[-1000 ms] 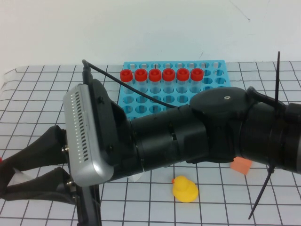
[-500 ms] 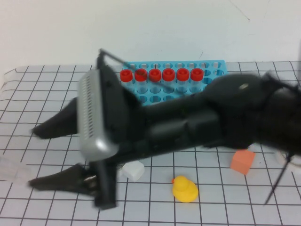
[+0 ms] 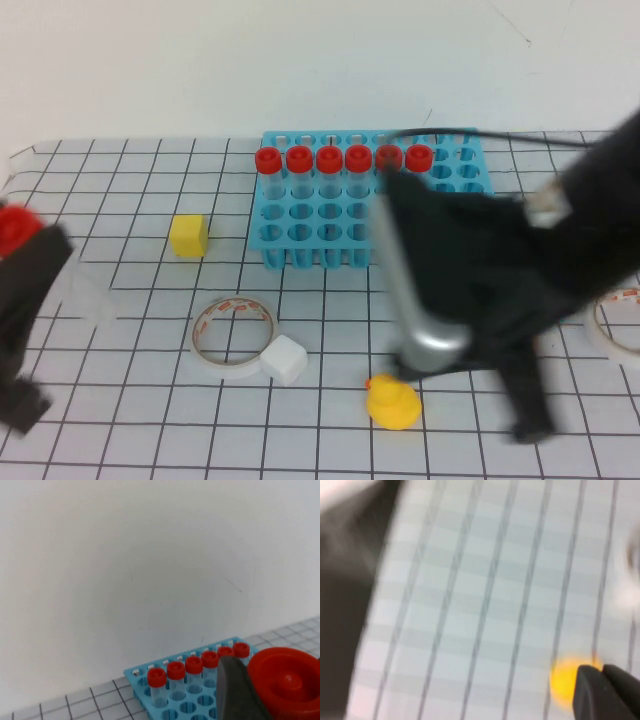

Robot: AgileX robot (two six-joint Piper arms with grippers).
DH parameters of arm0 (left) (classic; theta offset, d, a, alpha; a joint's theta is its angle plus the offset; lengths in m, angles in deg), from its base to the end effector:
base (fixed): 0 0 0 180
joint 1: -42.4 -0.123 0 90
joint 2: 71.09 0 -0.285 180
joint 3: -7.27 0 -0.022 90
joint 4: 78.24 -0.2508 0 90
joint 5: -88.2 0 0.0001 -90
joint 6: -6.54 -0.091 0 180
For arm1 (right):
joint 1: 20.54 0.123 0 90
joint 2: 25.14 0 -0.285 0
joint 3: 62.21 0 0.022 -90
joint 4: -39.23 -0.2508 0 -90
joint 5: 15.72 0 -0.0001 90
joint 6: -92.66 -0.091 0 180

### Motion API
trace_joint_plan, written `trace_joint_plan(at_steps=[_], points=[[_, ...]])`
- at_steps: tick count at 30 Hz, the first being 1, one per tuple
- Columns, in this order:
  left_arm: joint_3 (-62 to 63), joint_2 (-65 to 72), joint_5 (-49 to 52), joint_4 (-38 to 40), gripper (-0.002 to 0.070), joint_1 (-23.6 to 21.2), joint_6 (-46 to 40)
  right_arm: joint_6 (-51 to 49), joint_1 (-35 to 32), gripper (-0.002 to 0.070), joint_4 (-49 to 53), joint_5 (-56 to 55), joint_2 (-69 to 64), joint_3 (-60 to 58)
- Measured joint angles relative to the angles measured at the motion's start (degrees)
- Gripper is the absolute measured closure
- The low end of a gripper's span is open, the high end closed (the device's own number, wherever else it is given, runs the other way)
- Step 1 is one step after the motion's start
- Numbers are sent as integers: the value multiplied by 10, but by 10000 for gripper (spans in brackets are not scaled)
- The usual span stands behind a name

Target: Place the test tubes

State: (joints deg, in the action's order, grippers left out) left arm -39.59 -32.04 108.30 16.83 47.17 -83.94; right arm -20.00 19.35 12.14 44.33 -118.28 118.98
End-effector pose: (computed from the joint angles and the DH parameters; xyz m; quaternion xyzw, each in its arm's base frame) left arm 0.1093 -0.0405 0.3512 0.1283 0.6595 -0.1777 0.7191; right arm 0.2148 0.2263 0.3493 -0.7212 0.6114 0.1630 0.2819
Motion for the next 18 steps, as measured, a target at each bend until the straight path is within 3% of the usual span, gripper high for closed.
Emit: trace_joint_plan(at_steps=[6, 12, 18], points=[[88, 130, 95, 16, 410, 0, -70, -203, -1, 667, 242, 83, 88, -2], [194, 267, 173, 16, 410, 0, -77, -332, -1, 668, 325, 52, 216, -56], [288, 374, 212, 15, 410, 0, -78, -490, -1, 668, 378, -48, 426, -232]])
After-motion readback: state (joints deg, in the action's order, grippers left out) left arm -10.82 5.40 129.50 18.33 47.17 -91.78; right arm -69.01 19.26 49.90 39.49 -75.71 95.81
